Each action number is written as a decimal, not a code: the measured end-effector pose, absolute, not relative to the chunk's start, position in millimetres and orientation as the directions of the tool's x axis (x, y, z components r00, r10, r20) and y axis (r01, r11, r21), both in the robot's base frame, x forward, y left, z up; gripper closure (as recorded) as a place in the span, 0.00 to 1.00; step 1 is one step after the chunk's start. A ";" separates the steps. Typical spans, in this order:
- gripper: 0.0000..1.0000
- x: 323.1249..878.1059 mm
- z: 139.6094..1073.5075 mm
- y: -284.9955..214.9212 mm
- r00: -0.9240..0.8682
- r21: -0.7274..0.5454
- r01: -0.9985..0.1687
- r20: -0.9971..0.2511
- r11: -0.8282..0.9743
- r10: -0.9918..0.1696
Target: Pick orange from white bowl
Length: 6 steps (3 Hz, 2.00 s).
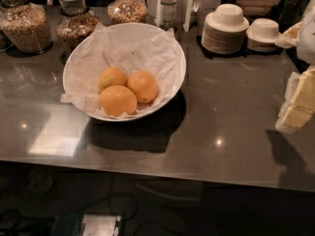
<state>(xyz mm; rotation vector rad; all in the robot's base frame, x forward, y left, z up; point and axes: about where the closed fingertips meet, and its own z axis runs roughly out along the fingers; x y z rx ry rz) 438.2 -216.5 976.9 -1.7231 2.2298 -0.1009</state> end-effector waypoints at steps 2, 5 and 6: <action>0.00 444.5 976.6 -202.6 -0.177 -0.238 -0.943 -0.231 0.232 -0.957; 0.00 479.4 949.1 -28.4 0.171 -0.105 -0.984 -0.341 -0.143 -0.924; 0.00 486.5 942.5 22.1 0.232 -0.085 -0.973 -0.380 -0.216 -0.896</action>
Offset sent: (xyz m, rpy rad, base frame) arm 0.0128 0.0293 -0.0058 0.0567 0.0333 0.1064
